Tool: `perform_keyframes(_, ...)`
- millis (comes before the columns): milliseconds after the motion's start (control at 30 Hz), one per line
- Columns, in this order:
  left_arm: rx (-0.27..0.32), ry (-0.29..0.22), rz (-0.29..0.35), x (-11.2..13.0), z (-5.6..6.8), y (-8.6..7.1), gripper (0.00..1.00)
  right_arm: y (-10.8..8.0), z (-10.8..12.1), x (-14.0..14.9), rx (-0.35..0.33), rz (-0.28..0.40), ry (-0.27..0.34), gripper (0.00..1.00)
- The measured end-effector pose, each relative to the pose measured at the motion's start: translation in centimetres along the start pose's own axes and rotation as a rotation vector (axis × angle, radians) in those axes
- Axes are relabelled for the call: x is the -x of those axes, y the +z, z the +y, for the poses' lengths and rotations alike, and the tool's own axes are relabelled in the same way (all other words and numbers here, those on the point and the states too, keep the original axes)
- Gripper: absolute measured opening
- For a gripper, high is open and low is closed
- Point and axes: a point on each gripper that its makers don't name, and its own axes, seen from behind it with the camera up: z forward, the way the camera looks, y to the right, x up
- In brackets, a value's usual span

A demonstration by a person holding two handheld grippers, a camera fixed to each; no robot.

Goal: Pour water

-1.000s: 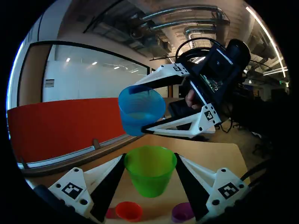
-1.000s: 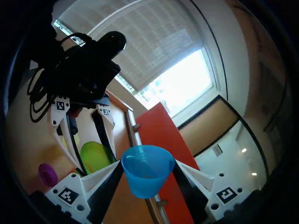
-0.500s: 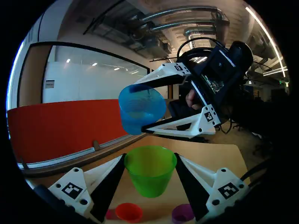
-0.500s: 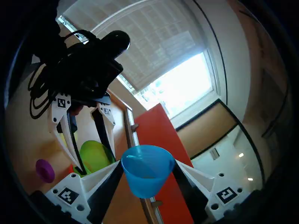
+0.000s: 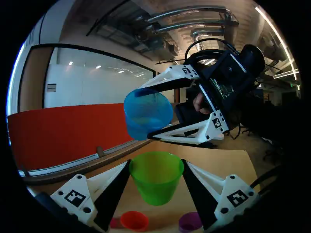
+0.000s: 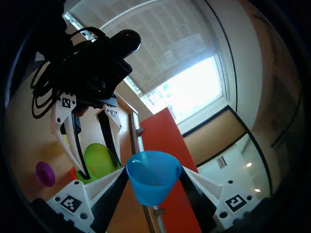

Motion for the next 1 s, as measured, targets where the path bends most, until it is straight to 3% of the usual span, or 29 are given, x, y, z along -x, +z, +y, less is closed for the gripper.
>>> perform_keyframes(1000,0.0,0.003,0.003,-0.22,0.1,0.19,0.91,0.15,0.39,0.18,0.001,-0.019,-0.094,0.93)
